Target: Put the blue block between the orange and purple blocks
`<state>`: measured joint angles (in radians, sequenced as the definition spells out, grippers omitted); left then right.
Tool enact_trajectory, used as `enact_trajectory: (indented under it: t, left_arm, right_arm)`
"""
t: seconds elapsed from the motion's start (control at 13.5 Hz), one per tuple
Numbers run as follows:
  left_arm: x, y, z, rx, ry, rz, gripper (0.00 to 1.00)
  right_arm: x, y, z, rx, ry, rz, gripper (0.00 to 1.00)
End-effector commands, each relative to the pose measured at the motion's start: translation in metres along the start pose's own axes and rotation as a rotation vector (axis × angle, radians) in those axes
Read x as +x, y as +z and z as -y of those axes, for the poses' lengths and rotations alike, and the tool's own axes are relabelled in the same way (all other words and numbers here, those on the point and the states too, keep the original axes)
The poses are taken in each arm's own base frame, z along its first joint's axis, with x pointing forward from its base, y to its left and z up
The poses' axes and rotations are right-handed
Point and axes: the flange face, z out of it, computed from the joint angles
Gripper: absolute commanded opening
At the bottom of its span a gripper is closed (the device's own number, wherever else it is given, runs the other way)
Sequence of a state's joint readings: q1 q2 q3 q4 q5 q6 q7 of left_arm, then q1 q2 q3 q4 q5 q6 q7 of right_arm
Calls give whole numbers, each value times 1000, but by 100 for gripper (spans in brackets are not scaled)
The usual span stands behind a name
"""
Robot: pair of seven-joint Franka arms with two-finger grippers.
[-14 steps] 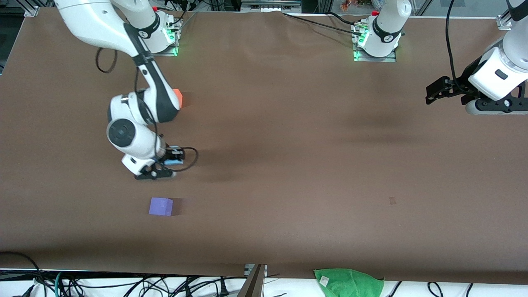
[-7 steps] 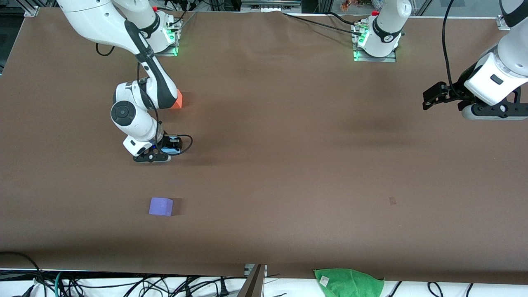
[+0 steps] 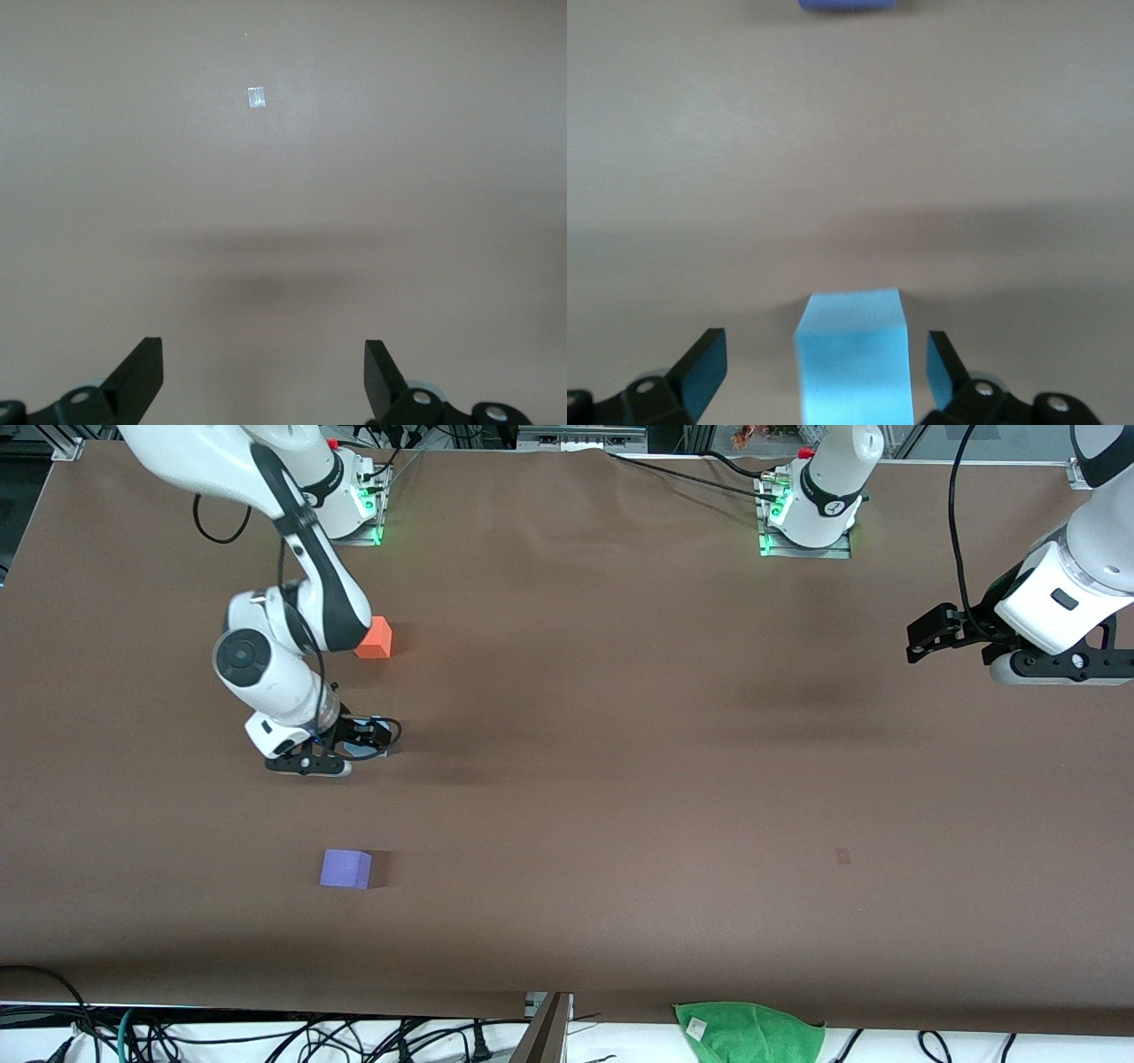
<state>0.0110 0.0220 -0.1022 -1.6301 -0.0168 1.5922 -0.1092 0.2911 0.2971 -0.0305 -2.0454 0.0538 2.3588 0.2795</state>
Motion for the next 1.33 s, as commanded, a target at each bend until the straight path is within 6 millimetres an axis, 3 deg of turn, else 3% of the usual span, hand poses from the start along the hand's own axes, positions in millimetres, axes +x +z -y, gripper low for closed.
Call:
enact_trajectory:
  t: [0.0, 0.22, 0.3, 0.37, 0.44, 0.59, 1.26]
  left_arm:
    - [-1, -3, -1, -16, 15, -9, 100]
    - [-1, -3, -1, -16, 13, -9, 100]
    - [-1, -3, -1, -16, 15, -9, 100]
    - [-1, -3, -1, -16, 15, -9, 100]
    - [-1, -3, -1, -16, 13, -9, 100]
    - [-1, -2, 0, -16, 13, -8, 100]
    - [-1, -2, -2, -17, 16, -8, 100]
  right_arm:
    - [-8, -110, 5, 24, 13, 7, 100]
    - [-19, -217, -4, 22, 16, 38, 100]
    - [-14, -249, -23, 19, 26, 46, 100]
    - [-14, -276, -33, 18, 18, 61, 100]
    - [-18, -289, -36, 14, -10, 81, 100]
    - [-24, -301, -38, 5, -42, 93, 100]
    - [-17, -308, -59, 7, -169, 84, 100]
